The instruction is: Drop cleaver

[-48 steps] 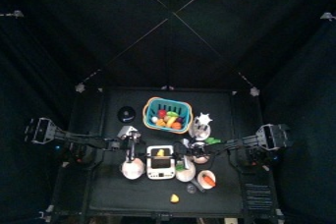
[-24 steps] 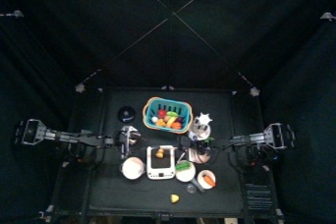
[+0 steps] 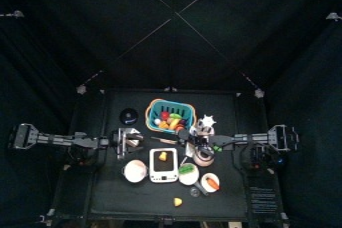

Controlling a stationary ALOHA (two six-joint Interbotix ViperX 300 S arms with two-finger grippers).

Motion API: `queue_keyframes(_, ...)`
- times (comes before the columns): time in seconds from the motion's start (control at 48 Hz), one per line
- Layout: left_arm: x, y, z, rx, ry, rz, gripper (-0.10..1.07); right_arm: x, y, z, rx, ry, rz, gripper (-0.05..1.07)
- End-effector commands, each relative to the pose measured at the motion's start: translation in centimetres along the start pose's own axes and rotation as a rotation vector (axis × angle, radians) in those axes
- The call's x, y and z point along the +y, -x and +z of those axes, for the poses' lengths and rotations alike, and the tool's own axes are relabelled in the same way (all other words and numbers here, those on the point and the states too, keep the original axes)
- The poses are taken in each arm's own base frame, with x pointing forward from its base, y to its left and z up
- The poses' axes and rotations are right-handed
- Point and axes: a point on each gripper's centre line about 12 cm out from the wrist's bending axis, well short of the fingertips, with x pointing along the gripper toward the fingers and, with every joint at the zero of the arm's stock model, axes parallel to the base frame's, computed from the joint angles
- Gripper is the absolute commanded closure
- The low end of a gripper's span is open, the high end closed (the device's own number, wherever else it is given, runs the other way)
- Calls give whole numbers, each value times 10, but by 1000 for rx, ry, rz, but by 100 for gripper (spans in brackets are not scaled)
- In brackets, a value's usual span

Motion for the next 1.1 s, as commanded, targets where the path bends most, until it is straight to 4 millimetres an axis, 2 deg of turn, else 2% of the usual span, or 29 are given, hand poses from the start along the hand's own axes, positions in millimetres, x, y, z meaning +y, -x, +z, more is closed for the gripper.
queue_keyframes(0.0, 1, -2, 6, -18, 3, 4, 16, 1, 8, 13, -44, -5, 6, 70)
queue_keyframes(0.312, 1, -2, 5, -14, 2, 3, 16, -10, -20, -24, 91, 24, -33, 64)
queue_keyframes(0.479, 1, -2, 5, -12, 2, 3, 15, -20, -36, -33, 136, 7, -55, 61)
queue_keyframes(0.542, 1, -2, 5, -14, 2, 3, 15, -23, -39, -35, 147, -6, -61, 52)
queue_keyframes(0.646, 1, -2, 5, -14, 2, 3, 16, -23, -39, -38, 155, -10, -61, 26)
queue_keyframes(0.708, 1, -2, 5, -14, 3, 4, 16, -22, -39, -37, 153, -9, -60, 19)
queue_keyframes(0.812, 1, -2, 5, -12, 3, 4, 16, -21, -36, -38, 167, 1, -63, 19)
queue_keyframes(1.083, 1, -2, 5, -15, 5, 4, 15, 3, -33, -28, 145, 78, -21, 19)
